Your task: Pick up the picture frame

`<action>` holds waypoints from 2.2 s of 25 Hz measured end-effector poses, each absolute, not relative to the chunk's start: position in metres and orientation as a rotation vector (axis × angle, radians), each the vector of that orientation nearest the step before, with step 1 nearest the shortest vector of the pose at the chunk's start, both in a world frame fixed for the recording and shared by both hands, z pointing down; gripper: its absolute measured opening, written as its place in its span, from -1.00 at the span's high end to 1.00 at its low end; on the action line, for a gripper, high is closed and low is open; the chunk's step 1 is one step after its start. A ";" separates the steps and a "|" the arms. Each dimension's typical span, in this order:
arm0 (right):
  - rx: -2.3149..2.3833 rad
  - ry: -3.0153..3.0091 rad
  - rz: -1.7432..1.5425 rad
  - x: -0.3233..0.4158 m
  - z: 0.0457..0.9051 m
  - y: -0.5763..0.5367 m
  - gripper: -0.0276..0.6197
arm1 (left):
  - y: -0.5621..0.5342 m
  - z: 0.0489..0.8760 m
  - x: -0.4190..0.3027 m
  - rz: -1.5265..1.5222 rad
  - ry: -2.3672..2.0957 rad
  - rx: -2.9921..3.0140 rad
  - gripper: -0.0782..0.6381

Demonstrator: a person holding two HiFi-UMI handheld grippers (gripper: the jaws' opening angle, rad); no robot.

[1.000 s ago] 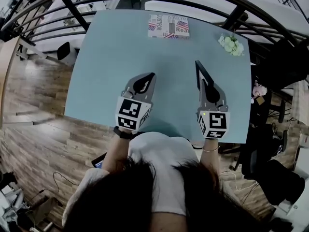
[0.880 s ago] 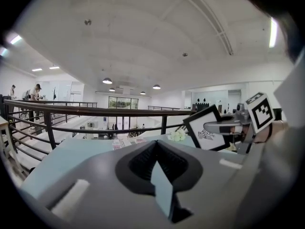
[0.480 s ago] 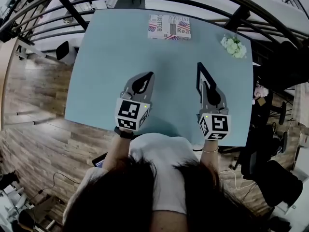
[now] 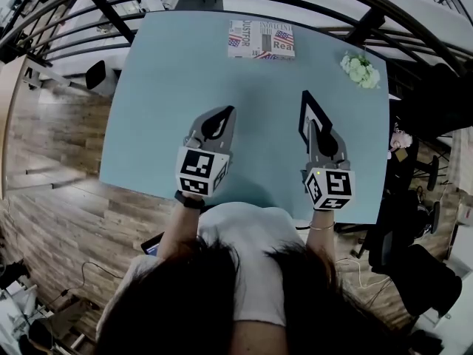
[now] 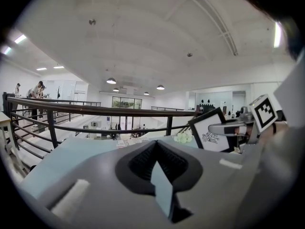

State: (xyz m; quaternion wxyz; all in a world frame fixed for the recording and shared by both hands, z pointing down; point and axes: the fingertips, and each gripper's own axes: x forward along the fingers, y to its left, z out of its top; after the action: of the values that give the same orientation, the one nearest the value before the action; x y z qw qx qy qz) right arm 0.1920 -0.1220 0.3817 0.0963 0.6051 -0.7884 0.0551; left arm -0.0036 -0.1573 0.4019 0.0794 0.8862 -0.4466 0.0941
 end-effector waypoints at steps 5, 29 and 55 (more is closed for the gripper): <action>1.772 -2.350 0.167 0.187 0.381 -0.124 0.87 | -0.159 0.400 -0.007 0.278 -1.346 2.651 0.62; 1.762 -2.358 0.184 0.192 0.385 -0.128 0.87 | -0.164 0.396 -0.006 0.283 -1.382 2.649 0.62; 1.750 -2.346 0.253 0.191 0.396 -0.121 0.87 | -0.161 0.403 -0.012 0.287 -1.365 2.638 0.62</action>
State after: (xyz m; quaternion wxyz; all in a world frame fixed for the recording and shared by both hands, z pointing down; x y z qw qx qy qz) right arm 0.1908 -0.1209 0.3955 0.1017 0.5927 -0.7943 0.0857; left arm -0.0116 -0.1609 0.4029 0.0789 0.8813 -0.4559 0.0960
